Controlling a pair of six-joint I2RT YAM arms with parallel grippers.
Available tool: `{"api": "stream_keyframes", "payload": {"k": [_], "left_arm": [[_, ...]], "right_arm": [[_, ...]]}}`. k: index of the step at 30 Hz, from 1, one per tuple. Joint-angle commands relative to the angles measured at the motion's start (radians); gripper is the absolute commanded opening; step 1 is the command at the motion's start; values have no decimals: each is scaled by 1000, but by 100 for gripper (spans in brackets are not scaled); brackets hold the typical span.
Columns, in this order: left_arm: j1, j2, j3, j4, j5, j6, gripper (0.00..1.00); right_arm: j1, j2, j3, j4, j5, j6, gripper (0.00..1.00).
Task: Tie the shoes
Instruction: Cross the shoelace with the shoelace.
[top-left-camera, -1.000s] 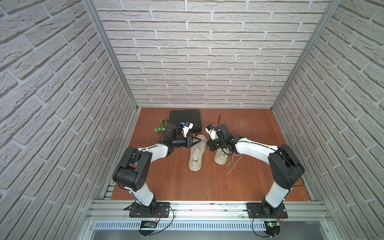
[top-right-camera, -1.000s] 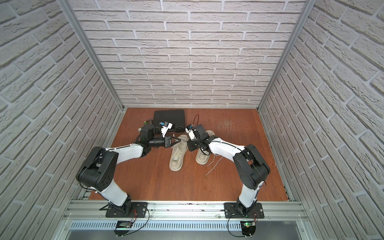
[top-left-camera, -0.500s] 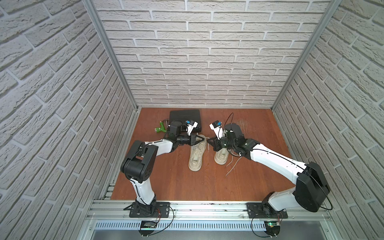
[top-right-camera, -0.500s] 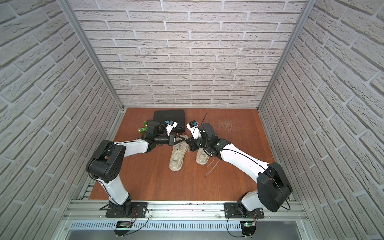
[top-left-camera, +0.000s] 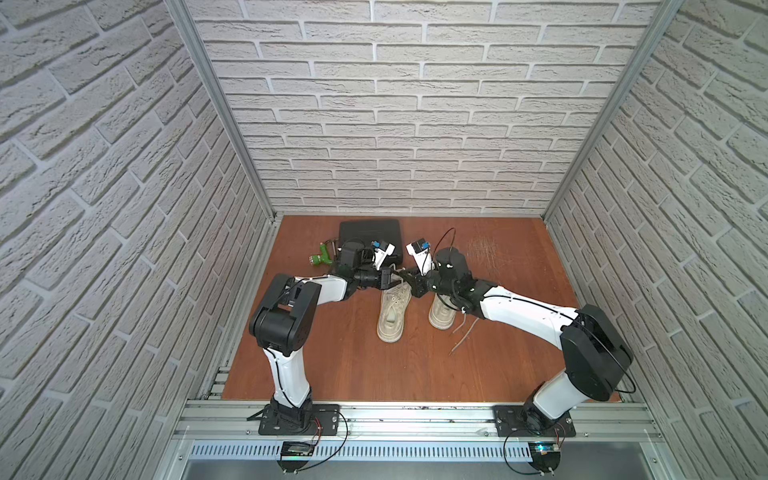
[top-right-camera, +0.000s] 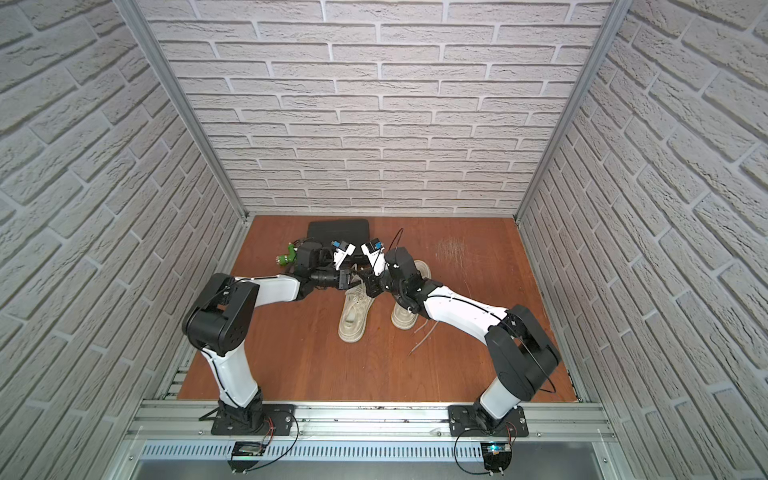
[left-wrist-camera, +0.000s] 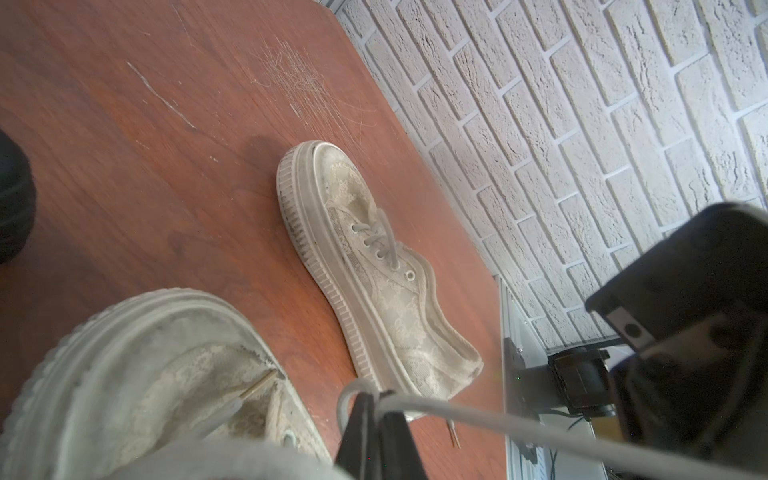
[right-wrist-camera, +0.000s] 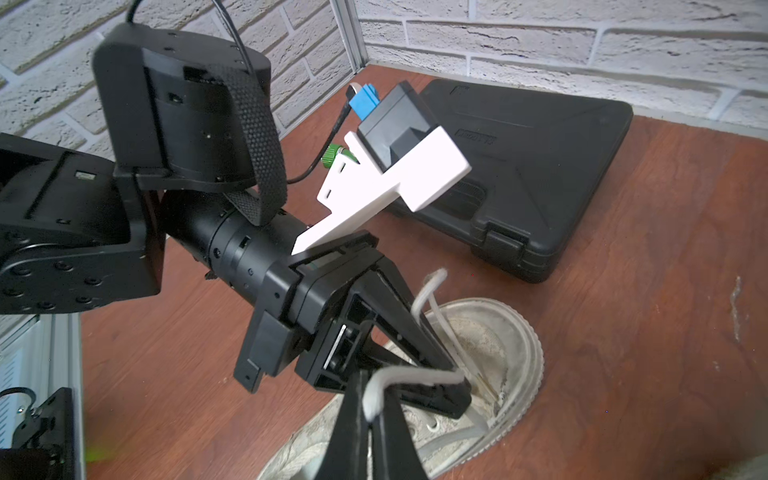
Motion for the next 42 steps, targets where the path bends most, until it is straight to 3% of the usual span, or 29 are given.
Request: {"api": "stream_keyframes", "payload": {"k": [1, 22, 42], "left_arm": [[8, 2, 11, 19, 10, 9, 0], [-9, -10, 11, 42, 35, -24, 0], [-36, -19, 23, 38, 36, -29, 0]], "right_arm": [[11, 2, 27, 95, 33, -51, 3], [53, 47, 36, -90, 165, -232, 3], [95, 4, 57, -256, 281, -309, 3]]}}
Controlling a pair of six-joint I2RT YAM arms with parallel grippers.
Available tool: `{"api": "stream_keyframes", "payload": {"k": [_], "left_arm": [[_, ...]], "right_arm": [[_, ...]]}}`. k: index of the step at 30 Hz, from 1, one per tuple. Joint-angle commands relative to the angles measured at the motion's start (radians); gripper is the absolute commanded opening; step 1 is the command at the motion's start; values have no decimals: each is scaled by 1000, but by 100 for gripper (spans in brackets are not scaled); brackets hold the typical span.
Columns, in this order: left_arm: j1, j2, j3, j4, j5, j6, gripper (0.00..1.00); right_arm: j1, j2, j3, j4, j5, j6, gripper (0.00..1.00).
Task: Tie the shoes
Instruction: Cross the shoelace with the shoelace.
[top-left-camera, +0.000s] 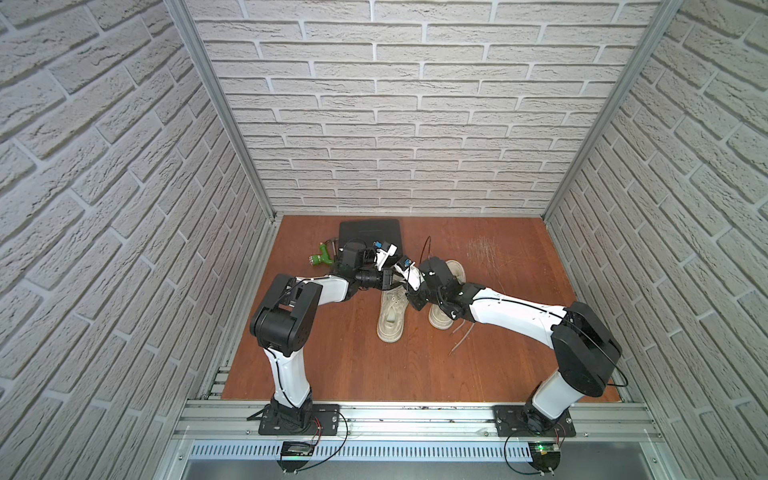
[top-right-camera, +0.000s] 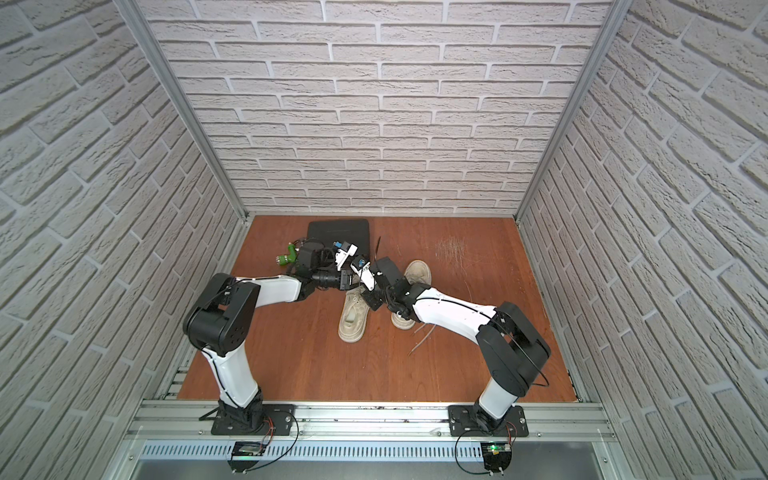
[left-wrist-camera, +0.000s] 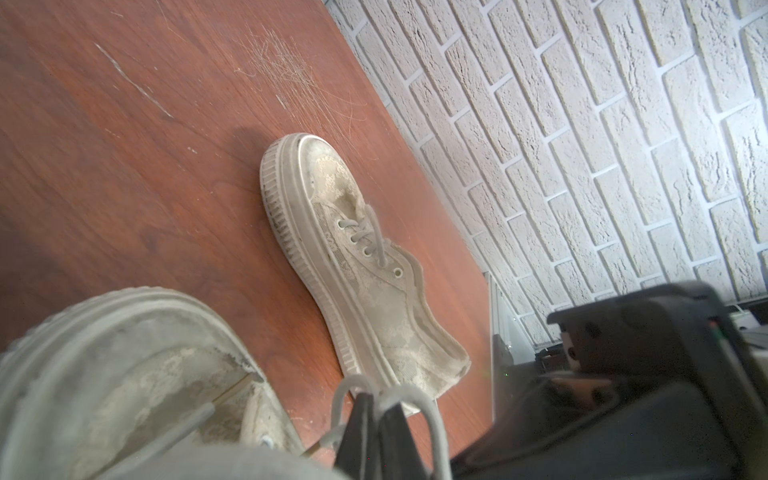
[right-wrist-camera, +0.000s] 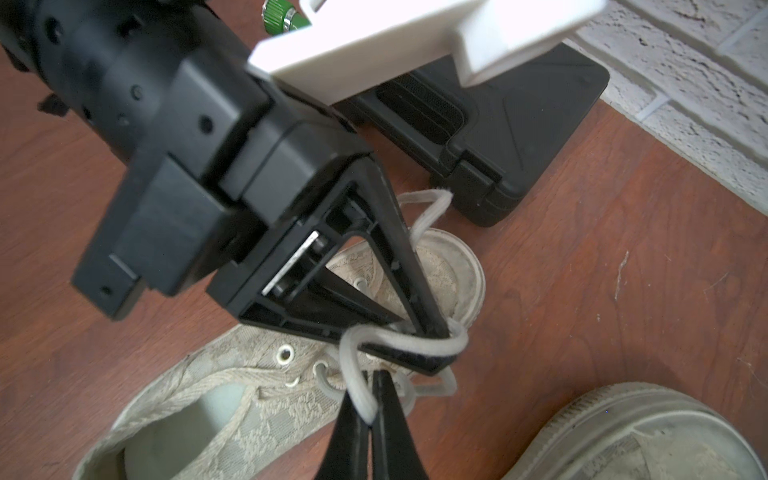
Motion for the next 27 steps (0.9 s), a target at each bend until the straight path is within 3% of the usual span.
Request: {"api": "stream_keyframes", "payload": {"k": [1, 14, 27], "left_arm": [[-13, -19, 25, 29, 22, 0, 0], [-29, -25, 26, 33, 38, -3, 0], [-16, -25, 15, 39, 15, -7, 0]], "right_arm": [[9, -48, 14, -11, 31, -16, 3], [27, -124, -12, -35, 70, -36, 3], [41, -13, 63, -45, 94, -70, 3]]}}
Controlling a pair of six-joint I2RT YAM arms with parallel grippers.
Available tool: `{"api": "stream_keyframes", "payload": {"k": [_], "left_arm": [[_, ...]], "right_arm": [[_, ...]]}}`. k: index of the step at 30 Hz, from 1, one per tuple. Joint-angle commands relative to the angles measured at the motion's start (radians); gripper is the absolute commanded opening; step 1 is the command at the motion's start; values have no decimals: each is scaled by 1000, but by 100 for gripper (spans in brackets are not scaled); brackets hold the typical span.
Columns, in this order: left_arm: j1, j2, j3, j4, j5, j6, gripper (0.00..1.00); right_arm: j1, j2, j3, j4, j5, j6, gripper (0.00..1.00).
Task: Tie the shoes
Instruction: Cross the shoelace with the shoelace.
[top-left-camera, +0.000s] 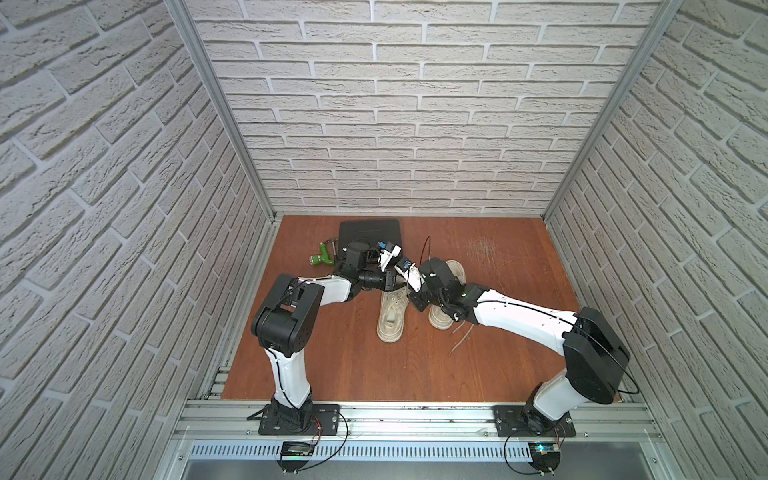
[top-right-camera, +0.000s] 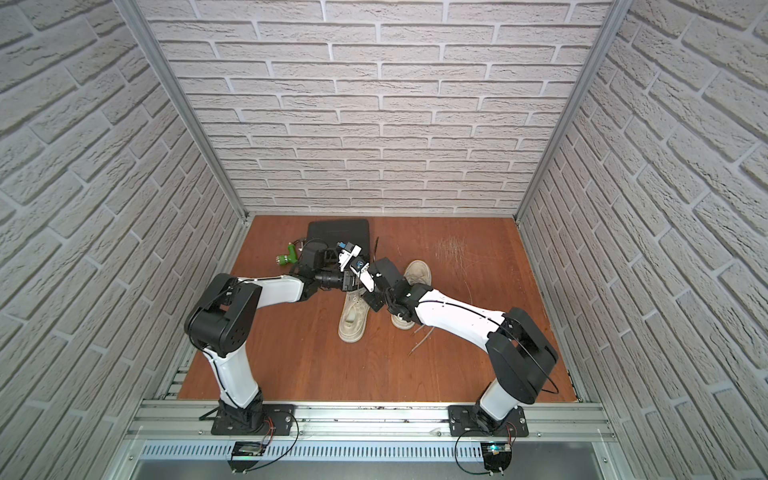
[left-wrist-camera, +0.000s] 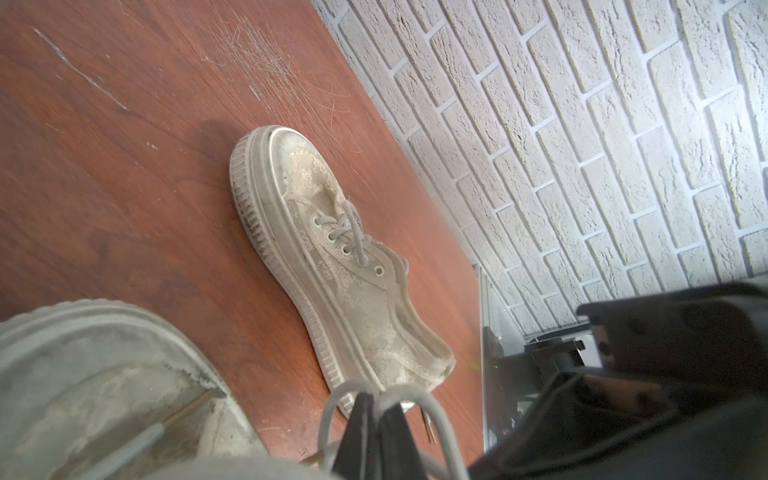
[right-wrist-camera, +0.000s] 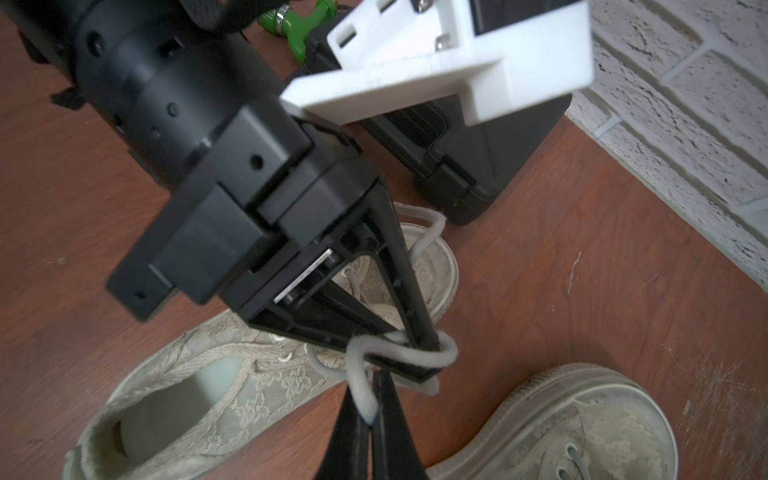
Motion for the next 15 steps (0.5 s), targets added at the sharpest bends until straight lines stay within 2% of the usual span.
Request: {"api": "stream_keyframes", "payload": {"k": [1, 5, 11, 15], "left_arm": [[11, -25, 2, 45, -1, -6, 0], [31, -23, -15, 76, 0, -25, 0], [67, -32, -47, 89, -5, -29, 0], [88, -42, -68, 96, -7, -25, 0]], "right_arm": [[14, 29, 50, 12, 16, -26, 2], [17, 63, 78, 17, 13, -37, 3], [18, 102, 113, 6, -31, -28, 17], [18, 102, 117, -23, -34, -20, 35]]}}
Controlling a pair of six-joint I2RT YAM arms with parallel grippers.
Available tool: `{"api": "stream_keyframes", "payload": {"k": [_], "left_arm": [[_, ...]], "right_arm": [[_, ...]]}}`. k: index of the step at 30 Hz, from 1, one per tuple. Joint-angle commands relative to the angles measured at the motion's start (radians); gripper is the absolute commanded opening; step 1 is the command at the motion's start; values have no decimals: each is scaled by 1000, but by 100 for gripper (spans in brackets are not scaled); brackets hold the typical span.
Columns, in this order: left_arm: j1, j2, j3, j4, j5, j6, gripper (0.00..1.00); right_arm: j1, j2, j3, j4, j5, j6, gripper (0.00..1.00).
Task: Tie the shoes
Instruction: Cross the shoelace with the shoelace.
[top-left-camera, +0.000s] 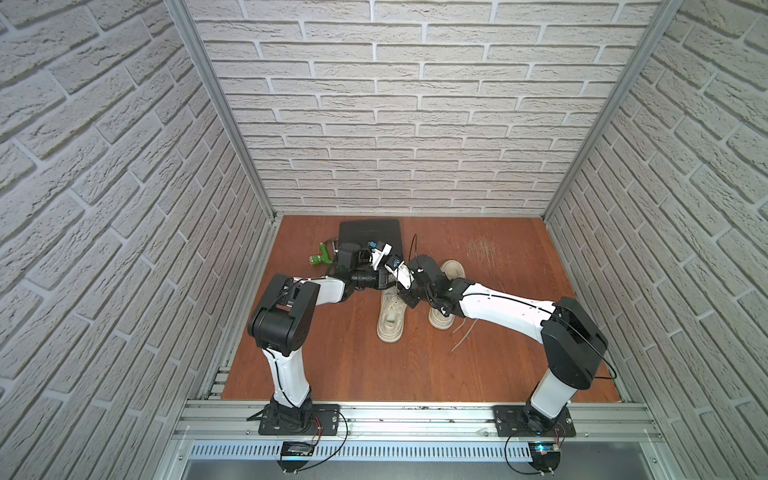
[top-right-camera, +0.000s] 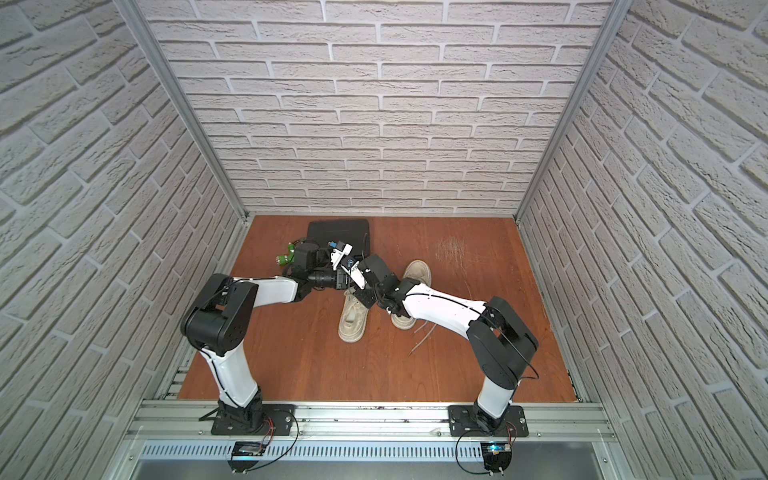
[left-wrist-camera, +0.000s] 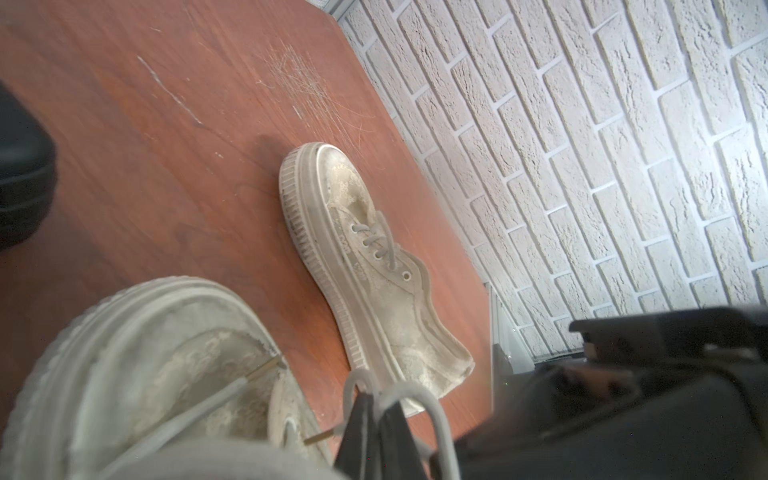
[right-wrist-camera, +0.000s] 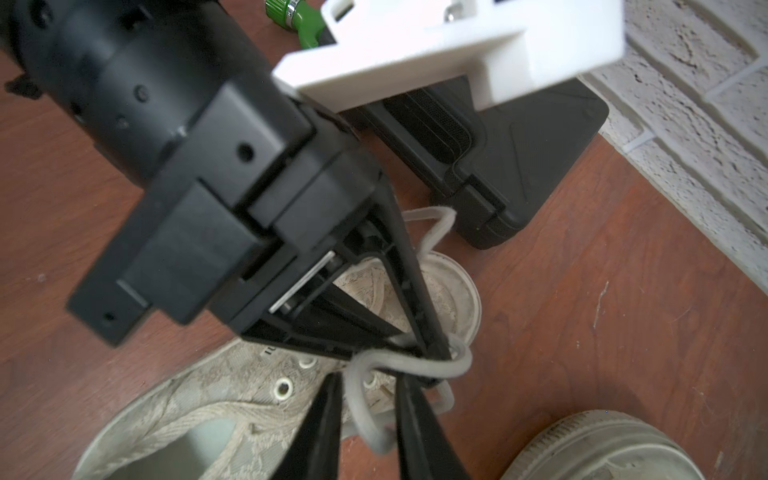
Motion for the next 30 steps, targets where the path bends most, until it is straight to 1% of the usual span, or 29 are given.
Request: {"api": "stream_keyframes", "payload": {"k": [1, 4, 7, 11, 16, 18, 19, 20, 22, 24, 30], "left_arm": [[17, -37, -27, 48, 3, 1, 0], [30, -43, -42, 51, 0, 3, 0], [43, -49, -56, 57, -1, 3, 0], [51, -55, -66, 60, -1, 3, 0], [64, -62, -80, 65, -4, 2, 0], [67, -65, -87, 66, -6, 2, 0], [70, -66, -91, 68, -7, 2, 0], [71, -66, -95, 68, -8, 2, 0], [78, -70, -103, 69, -13, 2, 0], [85, -72, -108, 69, -17, 2, 0], [100, -74, -127, 69, -23, 2, 0]], "right_arm": [[8, -8, 24, -27, -24, 7, 40], [7, -28, 30, -56, -49, 16, 53], [3, -48, 31, -83, -65, 19, 63], [-11, -75, 33, -132, -81, 13, 71], [-60, -117, 9, -172, -141, 13, 75], [-86, -129, -6, -171, -174, 21, 73], [-104, -134, -20, -162, -196, 28, 71], [-119, -136, -33, -151, -217, 33, 67], [-157, -129, -58, -120, -268, 59, 56], [-187, -110, -72, -91, -308, 82, 49], [-206, -17, -61, -35, -311, 90, 44]]}}
